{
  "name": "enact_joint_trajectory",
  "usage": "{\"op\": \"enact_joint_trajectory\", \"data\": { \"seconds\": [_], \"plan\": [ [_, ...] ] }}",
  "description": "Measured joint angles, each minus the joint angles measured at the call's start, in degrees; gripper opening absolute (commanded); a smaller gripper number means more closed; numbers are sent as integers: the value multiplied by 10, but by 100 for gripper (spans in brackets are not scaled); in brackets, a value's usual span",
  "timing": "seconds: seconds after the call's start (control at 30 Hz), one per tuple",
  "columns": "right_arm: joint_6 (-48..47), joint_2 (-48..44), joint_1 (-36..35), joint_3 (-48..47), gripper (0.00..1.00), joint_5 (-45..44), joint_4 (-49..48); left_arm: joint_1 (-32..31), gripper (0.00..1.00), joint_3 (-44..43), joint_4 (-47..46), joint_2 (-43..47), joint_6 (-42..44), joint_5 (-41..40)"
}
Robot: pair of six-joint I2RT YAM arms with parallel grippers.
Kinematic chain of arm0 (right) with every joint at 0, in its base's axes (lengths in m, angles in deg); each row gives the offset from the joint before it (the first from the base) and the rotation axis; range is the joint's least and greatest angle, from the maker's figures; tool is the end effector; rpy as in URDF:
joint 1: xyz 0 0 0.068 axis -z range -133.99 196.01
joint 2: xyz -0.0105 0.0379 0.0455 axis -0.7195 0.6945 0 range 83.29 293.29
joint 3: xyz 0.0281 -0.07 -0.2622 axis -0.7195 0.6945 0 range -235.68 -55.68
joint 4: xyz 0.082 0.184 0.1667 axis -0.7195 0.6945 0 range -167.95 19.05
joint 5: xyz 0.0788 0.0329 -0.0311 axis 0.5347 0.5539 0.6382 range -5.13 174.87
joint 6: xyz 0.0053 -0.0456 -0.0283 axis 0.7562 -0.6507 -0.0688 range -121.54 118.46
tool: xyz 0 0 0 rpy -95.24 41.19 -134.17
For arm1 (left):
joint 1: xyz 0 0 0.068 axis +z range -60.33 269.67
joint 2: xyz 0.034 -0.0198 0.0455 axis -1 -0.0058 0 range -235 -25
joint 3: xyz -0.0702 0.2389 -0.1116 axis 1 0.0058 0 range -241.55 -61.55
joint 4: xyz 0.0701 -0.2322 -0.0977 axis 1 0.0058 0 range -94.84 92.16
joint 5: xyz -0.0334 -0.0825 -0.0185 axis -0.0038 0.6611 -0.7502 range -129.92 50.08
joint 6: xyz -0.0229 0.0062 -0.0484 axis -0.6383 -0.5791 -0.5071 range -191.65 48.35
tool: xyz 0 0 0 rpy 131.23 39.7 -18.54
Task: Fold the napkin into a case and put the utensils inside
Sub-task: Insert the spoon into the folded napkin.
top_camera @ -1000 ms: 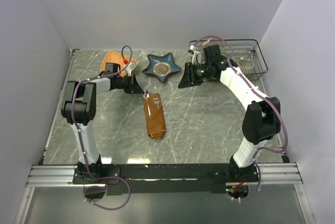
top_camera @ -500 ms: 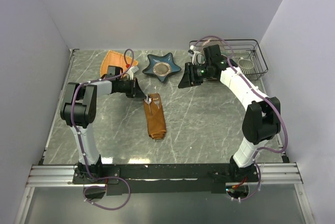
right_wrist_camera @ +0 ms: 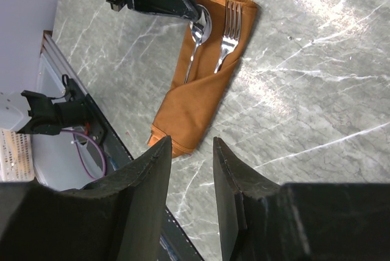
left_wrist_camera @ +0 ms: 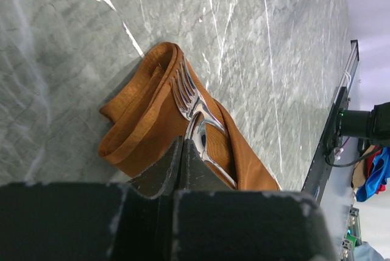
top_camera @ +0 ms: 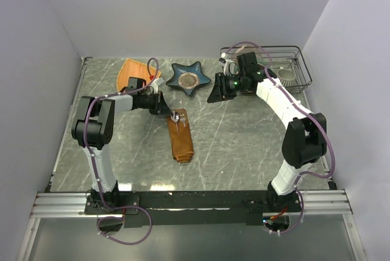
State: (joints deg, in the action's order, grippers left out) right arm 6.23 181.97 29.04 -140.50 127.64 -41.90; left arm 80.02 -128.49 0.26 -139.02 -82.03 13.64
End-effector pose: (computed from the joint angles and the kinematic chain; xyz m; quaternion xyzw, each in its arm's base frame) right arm 0.3531 0.1331 0.2974 -0.1947 0.8619 0.4029 0.2384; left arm 0.3862 -0.0948 0.1410 0.1407 0.8455 -0.4700 0.2108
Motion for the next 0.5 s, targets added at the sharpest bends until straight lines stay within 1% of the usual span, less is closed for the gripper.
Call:
{"op": "enact_joint_trajectory", "data": {
  "seconds": [0.23, 0.33, 0.43, 0.47, 0.5],
  "plan": [
    [0, 0, 0, 0, 42, 2, 0, -7, 1, 14, -6, 0, -6, -1],
    [0, 0, 1, 0, 43, 2, 0, -9, 5, 19, -6, 0, -10, -5],
    [0, 0, 1, 0, 44, 3, 0, -9, 18, 20, -6, 0, -12, -10],
    [0, 0, 1, 0, 45, 3, 0, -9, 26, 20, -6, 0, -13, -11],
    [0, 0, 1, 0, 45, 3, 0, -9, 29, 20, -6, 0, -14, -12]
  ]
}}
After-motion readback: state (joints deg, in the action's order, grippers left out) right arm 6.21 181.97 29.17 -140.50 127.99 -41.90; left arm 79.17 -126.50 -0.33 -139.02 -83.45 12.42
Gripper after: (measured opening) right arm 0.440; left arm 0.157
